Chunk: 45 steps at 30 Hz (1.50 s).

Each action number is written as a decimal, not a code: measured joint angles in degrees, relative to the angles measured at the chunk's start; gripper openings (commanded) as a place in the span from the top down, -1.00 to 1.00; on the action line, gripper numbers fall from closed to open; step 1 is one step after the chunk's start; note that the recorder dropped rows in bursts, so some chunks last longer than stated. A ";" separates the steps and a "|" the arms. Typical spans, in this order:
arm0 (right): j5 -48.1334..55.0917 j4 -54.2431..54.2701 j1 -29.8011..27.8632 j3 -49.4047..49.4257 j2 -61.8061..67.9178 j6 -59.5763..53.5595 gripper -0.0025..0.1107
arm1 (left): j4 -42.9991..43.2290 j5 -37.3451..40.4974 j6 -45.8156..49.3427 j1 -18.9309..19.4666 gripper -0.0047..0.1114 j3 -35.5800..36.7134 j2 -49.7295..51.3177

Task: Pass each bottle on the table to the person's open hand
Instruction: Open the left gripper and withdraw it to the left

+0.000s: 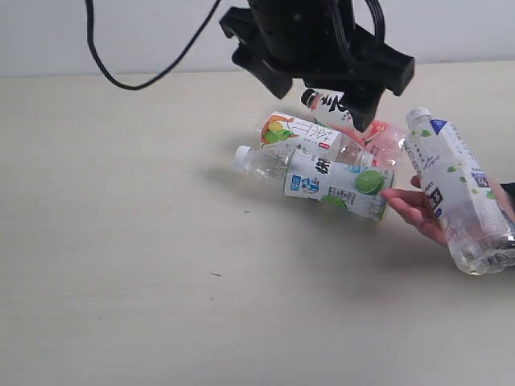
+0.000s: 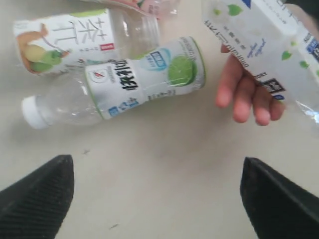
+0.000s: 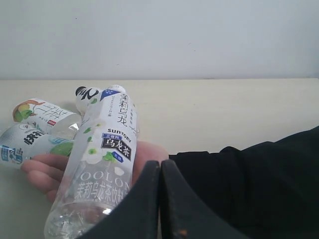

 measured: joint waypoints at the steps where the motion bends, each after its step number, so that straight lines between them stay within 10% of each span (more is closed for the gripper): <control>1: 0.00 0.00 0.00 0.00 0.00 0.00 0.96 | 1.21 0.14 0.60 0.00 -0.56 0.00 -0.67; 9: 0.00 0.00 0.00 0.00 0.00 0.00 0.96 | 5.17 0.61 6.95 0.00 -0.46 4.64 -4.71; 14: 0.00 0.00 0.00 0.00 0.00 0.00 0.96 | 7.21 0.73 9.04 0.27 0.20 10.38 -7.10; 17: 0.00 0.00 0.00 0.00 0.00 0.00 0.96 | 7.42 0.73 9.19 1.63 0.92 13.70 -9.43; 32: 0.03 0.00 0.00 0.00 0.00 0.00 0.96 | 7.64 -2.24 12.80 7.96 0.92 37.75 -30.89; 45: 0.03 0.00 0.00 0.00 0.00 0.00 0.96 | 7.67 -4.83 14.03 7.96 0.92 43.00 -31.62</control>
